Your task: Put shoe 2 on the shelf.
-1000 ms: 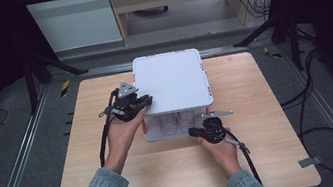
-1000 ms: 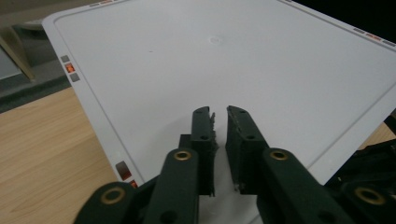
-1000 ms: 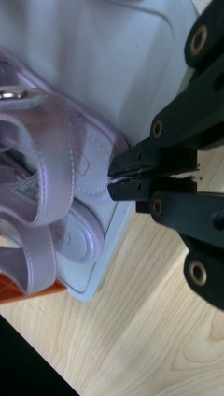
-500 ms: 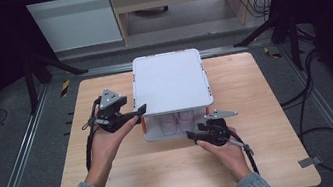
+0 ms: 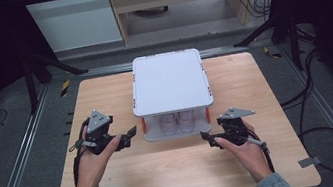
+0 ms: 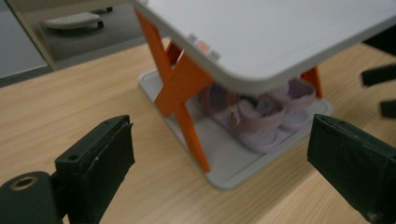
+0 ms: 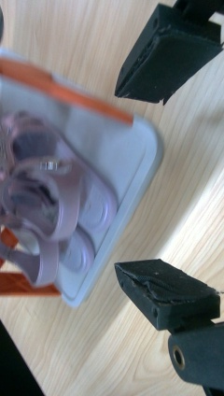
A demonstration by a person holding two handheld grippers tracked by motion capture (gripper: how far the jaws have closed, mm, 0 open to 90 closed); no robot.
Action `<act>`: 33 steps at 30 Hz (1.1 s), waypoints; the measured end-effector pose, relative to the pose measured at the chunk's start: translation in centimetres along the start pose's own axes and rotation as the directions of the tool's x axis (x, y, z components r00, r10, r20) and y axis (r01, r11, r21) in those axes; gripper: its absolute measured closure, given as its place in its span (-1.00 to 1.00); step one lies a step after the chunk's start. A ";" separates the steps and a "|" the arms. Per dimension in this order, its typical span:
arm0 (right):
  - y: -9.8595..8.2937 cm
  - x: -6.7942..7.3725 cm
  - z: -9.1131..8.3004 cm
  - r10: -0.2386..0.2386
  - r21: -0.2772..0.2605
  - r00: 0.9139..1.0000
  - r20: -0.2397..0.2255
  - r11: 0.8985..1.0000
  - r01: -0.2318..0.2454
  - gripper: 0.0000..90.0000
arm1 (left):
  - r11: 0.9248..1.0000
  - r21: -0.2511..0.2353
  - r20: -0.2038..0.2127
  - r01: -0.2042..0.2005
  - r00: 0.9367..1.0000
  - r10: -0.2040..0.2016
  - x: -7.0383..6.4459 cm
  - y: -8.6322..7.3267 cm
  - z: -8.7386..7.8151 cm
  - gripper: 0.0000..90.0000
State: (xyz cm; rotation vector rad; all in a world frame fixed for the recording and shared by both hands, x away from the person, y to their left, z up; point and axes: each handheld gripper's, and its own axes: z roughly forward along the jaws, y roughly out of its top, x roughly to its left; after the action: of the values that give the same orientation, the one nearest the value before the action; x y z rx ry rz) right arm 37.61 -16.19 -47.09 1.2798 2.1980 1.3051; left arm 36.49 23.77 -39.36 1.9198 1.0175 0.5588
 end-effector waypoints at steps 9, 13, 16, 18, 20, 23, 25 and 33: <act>-0.6 -4.5 -1.2 0.001 0.016 0.997 0.076 1.000 -0.003 -0.75 | 0.991 0.136 -0.022 0.003 1.000 0.000 2.2 -3.5 3.0 -0.88; -0.9 -5.8 -1.1 0.002 0.036 0.995 0.100 0.999 -0.006 -0.74 | 0.986 0.165 -0.037 0.009 0.999 -0.003 2.8 -4.4 3.8 -0.86; -1.1 -6.6 -1.0 0.012 0.055 0.994 0.112 0.998 -0.018 -0.75 | 0.984 0.179 -0.048 0.006 0.999 0.003 3.1 -5.0 4.3 -0.86; -1.2 -7.0 -0.9 0.014 0.059 0.993 0.120 0.998 -0.021 -0.74 | 0.983 0.184 -0.057 0.004 0.998 0.006 3.3 -5.3 4.6 -0.85; -1.2 -7.4 -0.8 0.016 0.059 0.991 0.131 0.998 -0.024 -0.74 | 0.981 0.193 -0.064 0.009 0.998 0.003 3.6 -5.7 4.9 -0.85; -1.2 -8.0 -0.5 -0.001 0.097 0.988 0.154 0.995 -0.014 -0.75 | 0.979 0.202 -0.069 0.012 0.998 0.002 4.0 -6.1 5.2 -0.85; -1.2 -8.3 -0.4 -0.008 0.104 0.986 0.165 0.995 -0.010 -0.74 | 0.977 0.212 -0.075 0.011 0.997 0.005 4.2 -6.4 5.5 -0.85; -1.2 -10.2 0.0 0.020 0.126 0.981 0.192 0.991 -0.045 -0.72 | 0.974 0.223 -0.098 0.029 0.995 -0.007 5.4 -7.1 6.6 -0.84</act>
State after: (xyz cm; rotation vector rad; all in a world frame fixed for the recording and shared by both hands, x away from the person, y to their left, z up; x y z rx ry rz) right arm 42.74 -24.61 -49.94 1.4298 2.1649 1.0180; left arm 41.10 27.10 -48.91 2.0946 1.2022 0.5504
